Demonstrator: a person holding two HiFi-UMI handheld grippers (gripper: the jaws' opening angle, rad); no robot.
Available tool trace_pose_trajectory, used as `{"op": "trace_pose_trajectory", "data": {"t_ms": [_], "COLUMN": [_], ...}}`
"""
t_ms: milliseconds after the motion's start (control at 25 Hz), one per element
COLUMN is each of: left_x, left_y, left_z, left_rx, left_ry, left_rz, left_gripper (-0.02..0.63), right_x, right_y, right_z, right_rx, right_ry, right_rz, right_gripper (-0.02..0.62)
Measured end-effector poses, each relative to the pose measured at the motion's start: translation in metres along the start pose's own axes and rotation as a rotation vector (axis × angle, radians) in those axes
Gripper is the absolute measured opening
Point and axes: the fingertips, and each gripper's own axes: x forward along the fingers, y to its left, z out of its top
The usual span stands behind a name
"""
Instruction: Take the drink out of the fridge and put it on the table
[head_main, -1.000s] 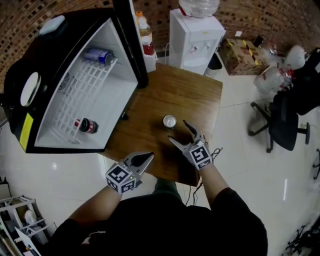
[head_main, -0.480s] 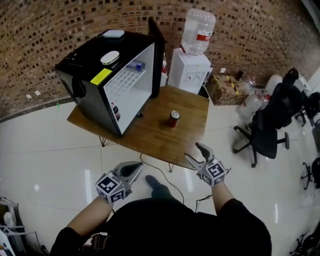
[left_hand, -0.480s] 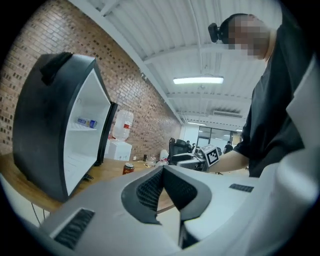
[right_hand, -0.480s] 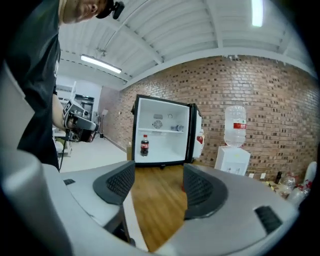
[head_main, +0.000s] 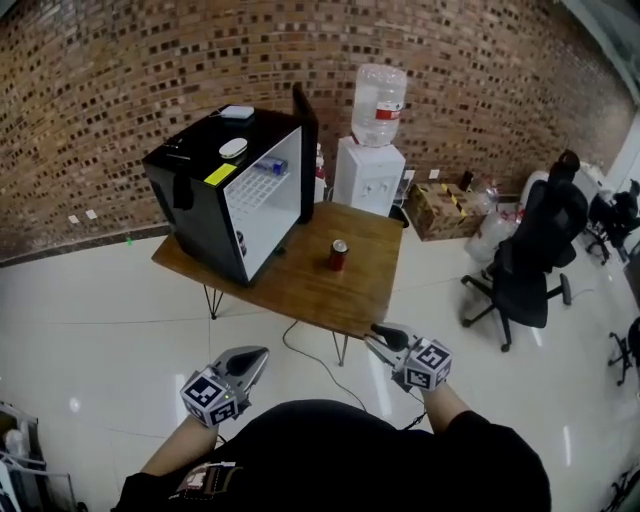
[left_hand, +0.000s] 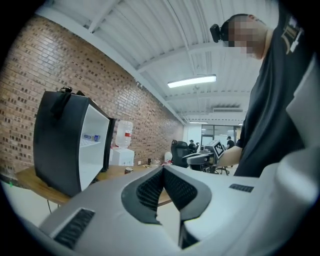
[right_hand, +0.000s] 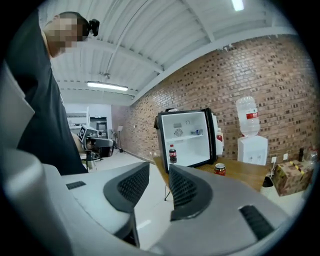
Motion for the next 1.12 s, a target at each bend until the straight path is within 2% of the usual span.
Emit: {"op": "trace_pose_trajectory", "data": {"t_ms": [80,120,160,360,600,800,1120], "left_x": [0.001,0.005,0.01,0.05,0.079,0.088,0.088], "left_y": [-0.013,-0.019,-0.025,-0.06,-0.081,-0.077,-0.079], "left_z": [-0.003,-0.004,-0.006,-0.024,-0.029,-0.033,-0.029], "left_rx": [-0.009,-0.018,-0.029,-0.052,-0.048,-0.03,0.011], "left_ry": [-0.007,-0.013,-0.02,-0.012,0.01,0.028,0.053], "left_rz": [0.028,0.043,0.059,0.091,0.129,0.072,-0.059], "left_gripper": [-0.008,-0.008,-0.008,-0.008,-0.008,-0.008,-0.008], "right_x": [-0.016,-0.025,-0.033,-0.072,-0.092,-0.079,-0.06], "right_y": [0.007,0.008,0.008,-0.012,-0.041,-0.03,0.028], "right_z": [-0.008,-0.012,-0.016,-0.033,-0.036,-0.028,-0.028], "right_rx": [0.019,0.033,0.05,0.138,0.188,0.158,0.071], "right_ry": [-0.002,-0.007,-0.013,-0.038,-0.044,-0.067,-0.019], "right_rz": [0.037,0.058,0.079,0.161,0.182,0.191,0.257], "right_gripper": [0.046,0.043,-0.006,-0.006,-0.008,-0.006,-0.008]}}
